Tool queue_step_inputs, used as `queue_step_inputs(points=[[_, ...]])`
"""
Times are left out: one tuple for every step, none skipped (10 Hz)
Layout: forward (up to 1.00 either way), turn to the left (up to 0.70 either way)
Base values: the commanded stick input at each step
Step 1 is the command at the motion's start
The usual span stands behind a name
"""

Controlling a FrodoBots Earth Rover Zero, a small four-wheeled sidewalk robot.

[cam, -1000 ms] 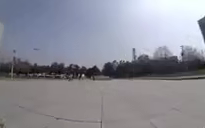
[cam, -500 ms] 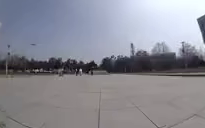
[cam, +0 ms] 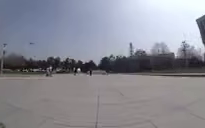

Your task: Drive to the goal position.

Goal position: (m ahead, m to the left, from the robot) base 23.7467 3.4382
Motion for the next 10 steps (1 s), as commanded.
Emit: queue_step_inputs(points=[[1.00,0.00],[1.00,0.00],[1.00,0.00],[1.00,0.00],[1.00,0.00],[1.00,0.00],[1.00,0.00],[1.00,0.00],[1.00,0.00],[1.00,0.00]])
